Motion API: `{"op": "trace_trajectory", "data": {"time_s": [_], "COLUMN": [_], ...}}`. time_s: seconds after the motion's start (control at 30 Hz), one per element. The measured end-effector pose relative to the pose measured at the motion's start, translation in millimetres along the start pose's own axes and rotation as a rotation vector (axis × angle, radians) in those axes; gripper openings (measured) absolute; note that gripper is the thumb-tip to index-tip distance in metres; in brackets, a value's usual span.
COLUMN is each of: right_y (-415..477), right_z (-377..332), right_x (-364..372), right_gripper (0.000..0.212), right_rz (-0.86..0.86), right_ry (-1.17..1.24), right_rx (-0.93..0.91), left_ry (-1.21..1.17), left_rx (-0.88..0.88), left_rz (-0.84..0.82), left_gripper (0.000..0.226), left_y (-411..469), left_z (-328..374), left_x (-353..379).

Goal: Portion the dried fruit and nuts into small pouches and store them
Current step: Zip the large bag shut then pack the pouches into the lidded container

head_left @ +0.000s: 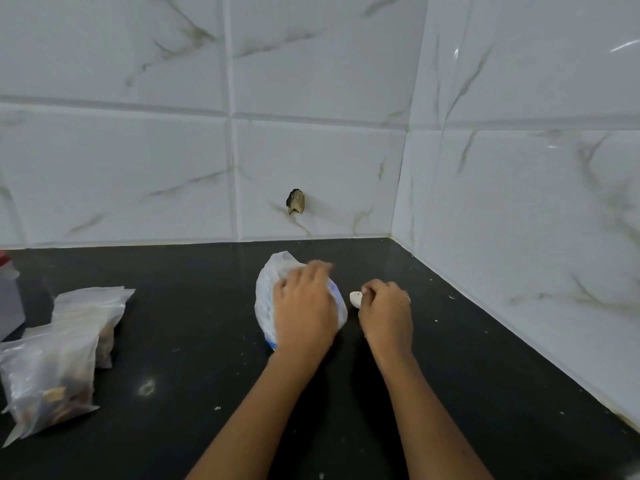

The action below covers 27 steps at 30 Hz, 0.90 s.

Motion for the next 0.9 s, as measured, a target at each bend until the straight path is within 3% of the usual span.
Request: {"op": "trace_trajectory", "data": {"time_s": [0.13, 0.23, 0.3, 0.4, 0.5, 0.6, 0.7, 0.83, 0.9], "right_y": [-16, -25, -26, -24, -26, -19, -15, -10, -9], "right_z": [-17, -25, -28, -33, -41, -50, -55, -53, -49], "right_x": [10, 17, 19, 26, 35, 38, 49, 64, 69], "right_gripper": [0.034, 0.033, 0.033, 0.035, 0.027, 0.022, 0.020, 0.026, 0.021], "right_rz": [-0.140, -0.194, -0.224, -0.359, -0.702, -0.883, -0.919, -0.823, -0.709], "right_ry": [-0.152, -0.209, -0.101, 0.503, 1.154, 1.214, 1.253, 1.345, 1.227], "right_rx": [-0.043, -0.031, -0.002, 0.183, 0.554, 0.668, 0.706, 0.639, 0.537], "left_ry": [-0.090, -0.355, -0.541, -0.699, -0.739, -0.715, -0.613, -0.556, -0.591], "left_rx": [-0.393, -0.664, -0.768, -0.741, -0.687, -0.664, -0.632, -0.671, -0.723], "left_rz": [-0.018, -0.253, -0.348, -0.328, -0.264, -0.202, -0.185, -0.093, -0.034], "left_gripper": [0.054, 0.069, 0.061, 0.048, 0.046, 0.049, 0.054, 0.049, 0.045], "left_y": [-9, -14, -18, -18, -18, -16, -14, -14, -13], "left_z": [-58, -88, -94, -95, -98, -106, -112, -121, -124], "left_x": [-24, -17, -7, -4, -14, -21, -22, -27, -29]}}
Point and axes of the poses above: each hand's wrist, its own y-axis towards the middle knuckle, its own x-axis out of the palm, z = x × y, the point moved 4 cm from there along y, towards the middle knuckle, and after that the axes turned 3 degrees about x, right-handed, at the moved point
